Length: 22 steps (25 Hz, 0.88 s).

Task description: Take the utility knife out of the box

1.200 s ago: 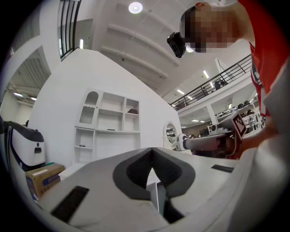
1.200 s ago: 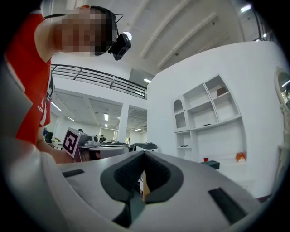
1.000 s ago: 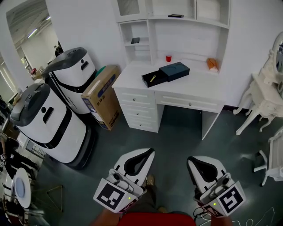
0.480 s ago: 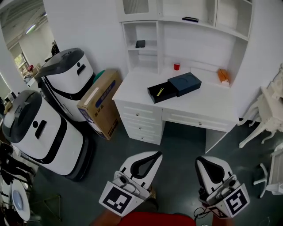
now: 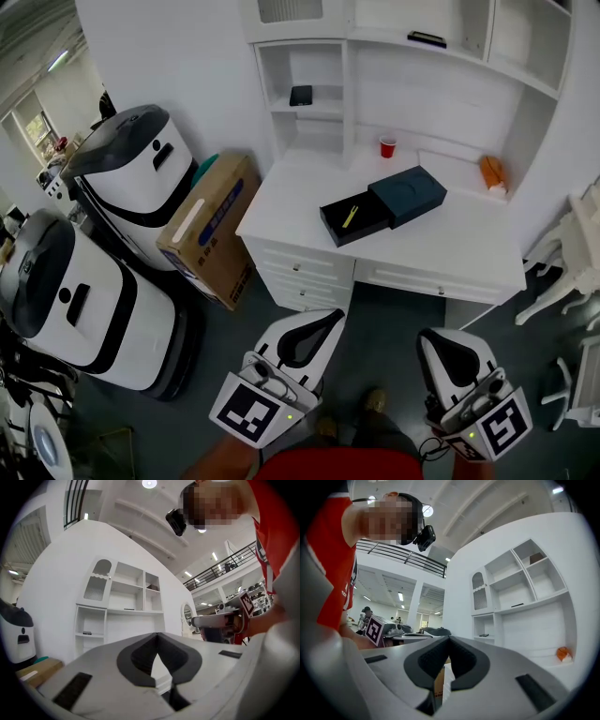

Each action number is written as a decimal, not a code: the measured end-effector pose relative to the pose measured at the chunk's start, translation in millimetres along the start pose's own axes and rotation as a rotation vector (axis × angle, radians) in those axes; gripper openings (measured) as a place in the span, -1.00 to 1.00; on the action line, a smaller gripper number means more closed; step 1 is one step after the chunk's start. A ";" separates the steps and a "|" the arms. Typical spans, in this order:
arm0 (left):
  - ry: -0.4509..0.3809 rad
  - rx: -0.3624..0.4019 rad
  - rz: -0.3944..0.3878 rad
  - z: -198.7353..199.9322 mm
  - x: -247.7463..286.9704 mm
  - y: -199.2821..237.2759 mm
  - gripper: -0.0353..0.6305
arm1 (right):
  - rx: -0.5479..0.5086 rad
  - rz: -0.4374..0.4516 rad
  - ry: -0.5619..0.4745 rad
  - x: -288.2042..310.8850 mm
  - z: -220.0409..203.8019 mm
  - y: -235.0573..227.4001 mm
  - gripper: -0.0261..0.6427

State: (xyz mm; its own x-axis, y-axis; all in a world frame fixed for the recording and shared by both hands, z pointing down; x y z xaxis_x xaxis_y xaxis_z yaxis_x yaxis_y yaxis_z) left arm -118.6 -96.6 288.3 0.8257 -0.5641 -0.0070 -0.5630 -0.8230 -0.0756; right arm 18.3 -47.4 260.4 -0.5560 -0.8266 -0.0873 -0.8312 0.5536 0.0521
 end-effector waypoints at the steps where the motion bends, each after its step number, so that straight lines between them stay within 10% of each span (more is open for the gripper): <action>1: 0.002 -0.004 0.003 -1.7 6.4 5.3 -0.87 | 0.001 0.003 -0.001 5.3 -1.4 -6.2 -0.93; 18: -0.060 0.074 0.118 -22.9 173.6 100.1 -0.87 | -0.030 0.138 -0.007 111.3 -29.9 -166.8 -0.93; 22: 0.056 0.033 0.160 -46.8 199.6 116.9 -0.87 | -0.037 0.166 0.012 132.8 -40.2 -191.7 -0.93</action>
State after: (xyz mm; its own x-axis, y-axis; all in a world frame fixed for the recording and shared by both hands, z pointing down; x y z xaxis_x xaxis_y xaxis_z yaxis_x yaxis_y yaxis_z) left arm -21.4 -308.6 324.7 0.7218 -0.6913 0.0338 -0.6847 -0.7204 -0.1103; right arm 103.5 -267.4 278.8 -0.6857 -0.7252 -0.0628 -0.7272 0.6789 0.1010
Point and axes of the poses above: the fingertips, and each gripper's own axes: x forward along the fingers, y to its left, z out of its top, the point moved 3 cm from there along -x, backward along the fingers, and after that the axes turned 1 degree about y, right-handed, at the moved point
